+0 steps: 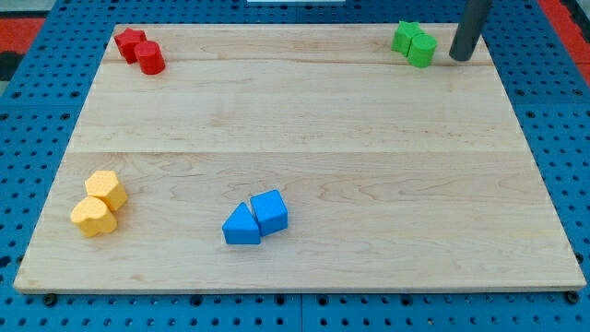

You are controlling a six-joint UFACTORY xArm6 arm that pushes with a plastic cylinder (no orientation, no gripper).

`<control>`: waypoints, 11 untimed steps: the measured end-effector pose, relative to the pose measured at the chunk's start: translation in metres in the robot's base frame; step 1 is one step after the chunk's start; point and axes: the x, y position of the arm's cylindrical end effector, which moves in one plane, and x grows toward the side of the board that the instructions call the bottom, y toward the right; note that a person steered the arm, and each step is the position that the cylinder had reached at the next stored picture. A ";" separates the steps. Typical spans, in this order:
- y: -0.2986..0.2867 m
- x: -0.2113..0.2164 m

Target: Separate the green blocks

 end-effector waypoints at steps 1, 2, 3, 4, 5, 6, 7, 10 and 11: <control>-0.025 -0.028; -0.082 -0.009; -0.090 0.024; -0.063 -0.004; -0.026 0.011; -0.048 0.061; -0.104 0.105; -0.069 0.117; -0.062 0.082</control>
